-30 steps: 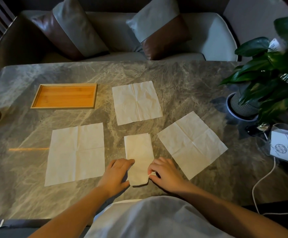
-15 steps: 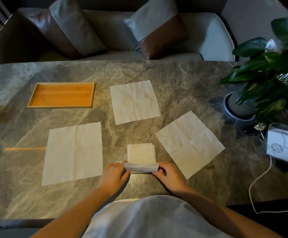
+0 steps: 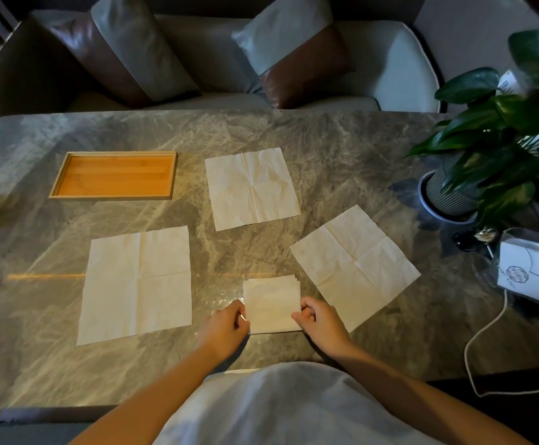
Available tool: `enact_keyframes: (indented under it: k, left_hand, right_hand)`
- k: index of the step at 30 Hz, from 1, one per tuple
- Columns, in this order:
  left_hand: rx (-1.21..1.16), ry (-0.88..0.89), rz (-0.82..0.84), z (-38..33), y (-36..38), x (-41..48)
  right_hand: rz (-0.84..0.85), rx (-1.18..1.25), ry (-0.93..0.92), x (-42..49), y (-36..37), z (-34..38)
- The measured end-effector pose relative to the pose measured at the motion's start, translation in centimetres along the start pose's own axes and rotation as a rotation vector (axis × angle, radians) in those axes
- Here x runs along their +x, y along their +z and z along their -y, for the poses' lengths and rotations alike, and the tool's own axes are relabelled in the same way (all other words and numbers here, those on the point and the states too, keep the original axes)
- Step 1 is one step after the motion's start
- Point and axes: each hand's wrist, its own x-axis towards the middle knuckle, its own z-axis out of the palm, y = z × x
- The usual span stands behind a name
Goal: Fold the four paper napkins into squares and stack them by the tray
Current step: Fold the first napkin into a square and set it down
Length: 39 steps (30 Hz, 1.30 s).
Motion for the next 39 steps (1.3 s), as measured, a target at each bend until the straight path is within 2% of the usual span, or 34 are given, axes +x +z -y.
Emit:
enact_keyframes:
  k: [7, 21, 23, 26, 28, 29, 32, 39]
  left_hand:
    - [-0.083, -0.072, -0.012, -0.4, 0.1, 0.0]
    - [0.084, -0.022, -0.03, -0.5, 0.1, 0.4]
    - [0.179, 0.034, -0.052, -0.5, 0.0, 0.4]
    - [0.385, 0.24, -0.217, -0.6, -0.2, -0.1]
    - [0.561, 0.403, -0.246, -1.1, 0.1, -0.2]
    - [0.63, 0.448, -0.197, -1.5, 0.5, -0.1]
    - [0.724, 0.378, -0.005, -2.1, 2.2, 0.7]
    - [0.799, 0.293, 0.039, 1.1, 1.7, 0.9]
  right_hand:
    - [0.003, -0.062, 0.031, 0.2, 0.2, -0.1]
    - [-0.036, -0.075, 0.111, 0.2, 0.3, -0.6]
    - [-0.091, -0.171, 0.046, 0.0, 0.0, -0.7]
    - [-0.167, -0.366, -0.183, -0.2, -0.5, 0.0]
    - [-0.091, -0.579, -0.348, 0.2, 0.0, 1.0]
    - [-0.043, -0.69, -0.404, 0.5, 0.6, 1.4]
    - [0.072, -0.879, -0.405, 1.1, 2.4, 1.6]
    - [0.165, -0.933, -0.365, 1.4, 0.3, -1.4]
